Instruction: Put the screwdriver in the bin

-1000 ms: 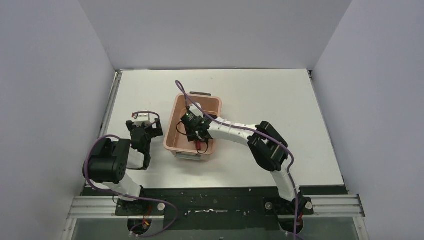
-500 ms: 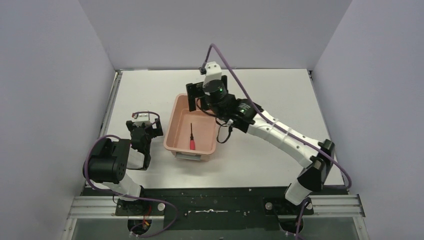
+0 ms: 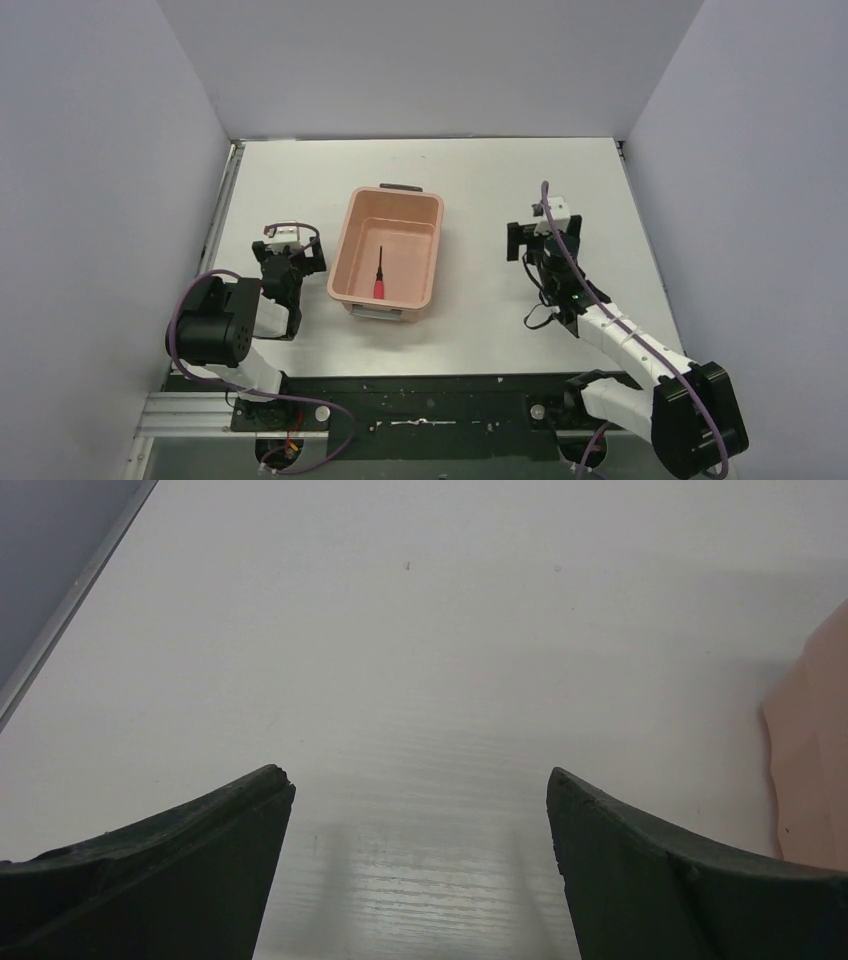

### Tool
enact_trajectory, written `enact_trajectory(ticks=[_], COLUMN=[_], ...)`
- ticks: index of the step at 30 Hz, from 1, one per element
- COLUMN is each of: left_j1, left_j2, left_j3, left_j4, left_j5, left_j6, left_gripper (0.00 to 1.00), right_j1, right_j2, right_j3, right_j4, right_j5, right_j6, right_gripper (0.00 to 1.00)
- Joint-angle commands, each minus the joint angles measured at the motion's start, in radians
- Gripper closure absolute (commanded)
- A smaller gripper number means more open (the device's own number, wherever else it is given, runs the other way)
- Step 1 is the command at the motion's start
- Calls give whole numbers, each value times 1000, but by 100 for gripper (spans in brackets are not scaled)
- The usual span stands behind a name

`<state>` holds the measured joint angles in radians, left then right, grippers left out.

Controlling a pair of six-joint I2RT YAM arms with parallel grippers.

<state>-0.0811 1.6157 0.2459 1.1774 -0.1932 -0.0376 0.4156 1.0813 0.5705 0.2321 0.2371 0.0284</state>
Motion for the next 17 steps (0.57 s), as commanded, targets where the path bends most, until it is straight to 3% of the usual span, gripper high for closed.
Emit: enact_trajectory(ticks=[1, 6, 17], left_j1=[6, 6, 6], left_j2=[-4, -5, -4], left_j3=[9, 9, 11], left_j4=[31, 30, 27], left_j5=[9, 8, 8], left_j6=[8, 7, 8], left_gripper=[3, 3, 3], right_j1=[-109, -179, -202], right_j2=[-45, -8, 24], right_j3=[-205, -353, -350], right_j4=[427, 592, 626], right_j5=[-100, -89, -160], right_j6=[-16, 33, 28], right_gripper=[0, 0, 0])
